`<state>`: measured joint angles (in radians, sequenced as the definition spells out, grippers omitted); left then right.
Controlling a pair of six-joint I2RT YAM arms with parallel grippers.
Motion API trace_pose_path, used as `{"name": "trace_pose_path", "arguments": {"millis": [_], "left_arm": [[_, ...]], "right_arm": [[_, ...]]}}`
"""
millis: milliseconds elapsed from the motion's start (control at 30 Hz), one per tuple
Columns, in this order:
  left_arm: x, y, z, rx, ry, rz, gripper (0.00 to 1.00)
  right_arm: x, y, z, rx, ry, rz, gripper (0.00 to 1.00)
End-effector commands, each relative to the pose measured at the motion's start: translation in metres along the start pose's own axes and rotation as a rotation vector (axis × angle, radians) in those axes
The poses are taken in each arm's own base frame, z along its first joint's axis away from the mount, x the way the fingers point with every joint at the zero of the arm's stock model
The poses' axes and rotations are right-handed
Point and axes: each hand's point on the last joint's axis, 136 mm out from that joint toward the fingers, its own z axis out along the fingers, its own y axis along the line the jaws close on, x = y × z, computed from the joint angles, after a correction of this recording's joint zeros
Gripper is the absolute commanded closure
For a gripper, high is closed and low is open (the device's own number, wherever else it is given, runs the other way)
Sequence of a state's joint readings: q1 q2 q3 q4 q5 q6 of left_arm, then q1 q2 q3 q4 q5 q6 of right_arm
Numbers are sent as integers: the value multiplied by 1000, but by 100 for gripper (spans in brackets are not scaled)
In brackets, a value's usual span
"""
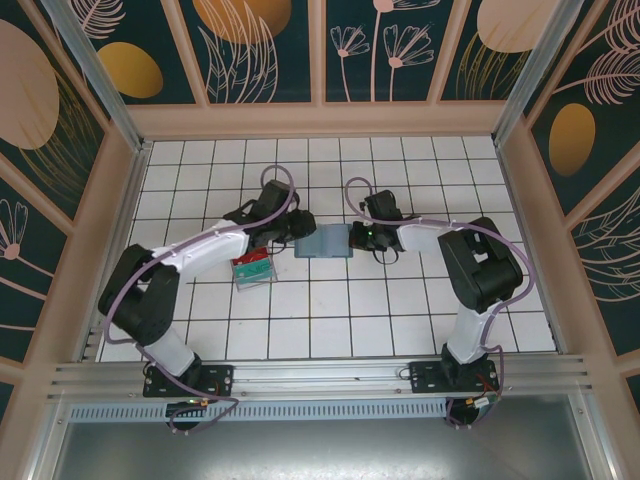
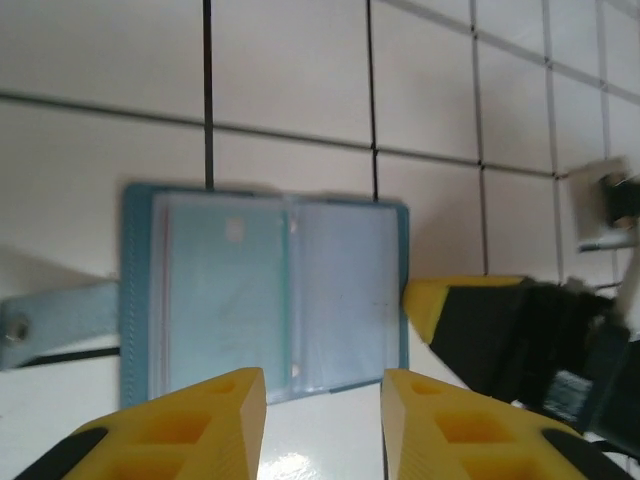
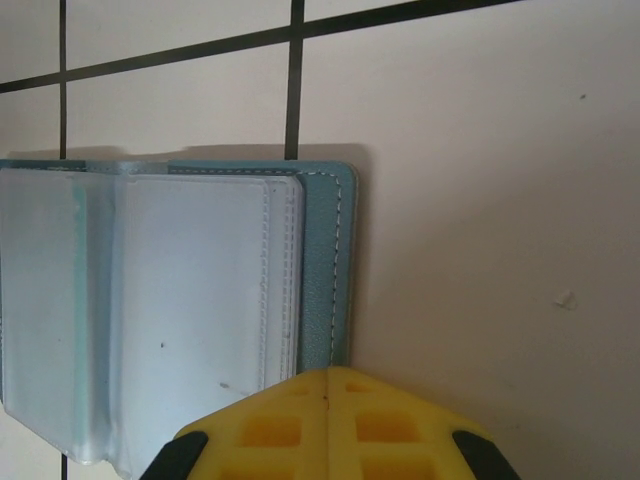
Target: Take the credit cards out of the card holder
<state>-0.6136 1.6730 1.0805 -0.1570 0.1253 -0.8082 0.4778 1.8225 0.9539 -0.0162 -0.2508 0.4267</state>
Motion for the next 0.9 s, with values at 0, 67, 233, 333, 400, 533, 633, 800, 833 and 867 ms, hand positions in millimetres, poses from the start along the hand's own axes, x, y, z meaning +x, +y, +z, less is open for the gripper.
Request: {"name": "trace_pose_path", "arguments": {"millis": [0, 67, 233, 333, 400, 533, 633, 800, 833, 867], "left_arm": [[2, -1, 10, 7, 9, -40, 61], [6, 12, 21, -45, 21, -42, 58], [13, 31, 38, -127, 54, -39, 62], [14, 40, 43, -163, 46, -43, 63], [13, 42, 46, -175, 46, -39, 63], [14, 50, 52, -216, 56, -30, 62], [21, 54, 57, -223, 81, -27, 62], [27, 61, 60, -246, 105, -20, 62], [28, 62, 61, -247, 108, -21, 62], [28, 62, 61, -249, 110, -19, 62]], "right_arm": [[11, -7, 7, 23, 20, 17, 100], [12, -6, 7, 19, 23, 16, 100], [11, -4, 6, 11, 22, 19, 100], [11, -4, 6, 9, 25, 23, 100], [13, -3, 7, 6, 31, 23, 100], [15, -4, 8, 8, 36, 24, 100], [14, -4, 8, 4, 37, 26, 100], [14, -2, 8, 0, 37, 26, 100], [14, -3, 8, -1, 38, 26, 100], [13, -2, 8, -2, 37, 25, 100]]}}
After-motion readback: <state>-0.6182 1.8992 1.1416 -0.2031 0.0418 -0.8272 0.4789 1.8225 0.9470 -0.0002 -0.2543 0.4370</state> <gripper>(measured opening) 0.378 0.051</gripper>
